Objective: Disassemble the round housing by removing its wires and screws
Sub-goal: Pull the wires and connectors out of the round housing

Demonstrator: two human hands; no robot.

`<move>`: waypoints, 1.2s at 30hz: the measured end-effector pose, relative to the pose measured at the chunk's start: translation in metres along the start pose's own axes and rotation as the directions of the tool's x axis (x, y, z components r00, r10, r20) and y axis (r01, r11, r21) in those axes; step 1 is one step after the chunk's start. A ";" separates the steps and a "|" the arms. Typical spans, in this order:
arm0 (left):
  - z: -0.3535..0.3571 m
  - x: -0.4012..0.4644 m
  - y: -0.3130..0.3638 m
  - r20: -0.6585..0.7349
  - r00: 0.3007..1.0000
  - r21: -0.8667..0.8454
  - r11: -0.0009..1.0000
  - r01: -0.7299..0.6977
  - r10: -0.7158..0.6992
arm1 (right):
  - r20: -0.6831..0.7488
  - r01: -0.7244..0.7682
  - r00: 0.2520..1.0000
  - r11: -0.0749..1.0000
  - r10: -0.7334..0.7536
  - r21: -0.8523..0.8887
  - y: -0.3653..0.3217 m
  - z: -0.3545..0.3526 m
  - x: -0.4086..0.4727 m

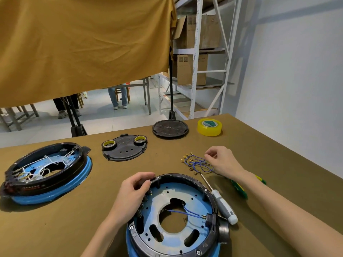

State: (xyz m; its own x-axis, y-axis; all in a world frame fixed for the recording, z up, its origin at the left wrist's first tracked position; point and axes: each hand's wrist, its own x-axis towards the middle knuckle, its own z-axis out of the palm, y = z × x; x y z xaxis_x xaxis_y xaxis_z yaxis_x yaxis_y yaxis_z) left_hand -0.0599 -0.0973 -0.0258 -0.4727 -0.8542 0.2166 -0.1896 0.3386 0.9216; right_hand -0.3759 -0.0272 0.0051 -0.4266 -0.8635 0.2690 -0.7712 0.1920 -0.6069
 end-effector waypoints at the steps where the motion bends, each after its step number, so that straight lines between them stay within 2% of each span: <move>1: 0.000 0.000 0.000 -0.003 1.000 -0.003 1.000 0.002 -0.002 | 0.027 0.055 0.998 0.998 -0.056 0.040 -0.014 0.002 -0.009; 4: 0.000 -0.002 0.001 -0.014 1.000 -0.006 1.000 0.002 -0.002 | 0.124 0.179 0.974 0.978 -0.192 0.110 -0.047 0.013 -0.033; 8: -0.001 -0.007 0.006 0.003 1.000 0.016 1.000 -0.005 0.005 | 0.209 0.195 0.960 0.981 -0.188 -0.015 -0.060 0.032 -0.049; 11: -0.002 -0.014 0.012 0.048 0.993 0.187 0.976 -0.113 0.106 | 0.204 0.118 0.973 0.993 -0.111 -0.024 -0.061 0.042 -0.054; 15: 0.004 -0.024 0.028 0.215 0.941 0.443 0.833 -0.332 0.261 | 0.222 0.119 0.969 0.993 -0.112 -0.022 -0.060 0.048 -0.054; 19: 0.020 -0.030 0.049 0.446 0.864 0.446 0.779 -0.440 0.233 | 0.238 0.150 0.961 0.989 -0.143 -0.011 -0.064 0.047 -0.048; 22: 0.035 -0.031 0.055 0.528 0.826 0.484 0.731 -0.481 0.194 | 0.263 0.195 0.948 0.980 -0.181 -0.030 -0.071 0.050 -0.045; 27: 0.048 -0.029 0.051 0.520 0.829 0.500 0.714 -0.489 0.204 | 0.278 0.217 0.939 0.976 -0.202 -0.025 -0.077 0.054 -0.042; 36: 0.058 -0.026 0.051 0.522 0.815 0.409 0.763 -0.500 0.253 | 0.251 0.208 0.948 0.978 -0.194 -0.029 -0.081 0.054 -0.042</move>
State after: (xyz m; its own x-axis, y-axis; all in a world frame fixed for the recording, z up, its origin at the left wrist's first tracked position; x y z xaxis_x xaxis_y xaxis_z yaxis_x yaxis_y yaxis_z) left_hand -0.1072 -0.0352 -0.0035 -0.8821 -0.4042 0.2419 -0.2609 0.8468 0.4635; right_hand -0.2699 -0.0316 0.0023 -0.1361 -0.9733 0.1849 -0.8562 0.0217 -0.5162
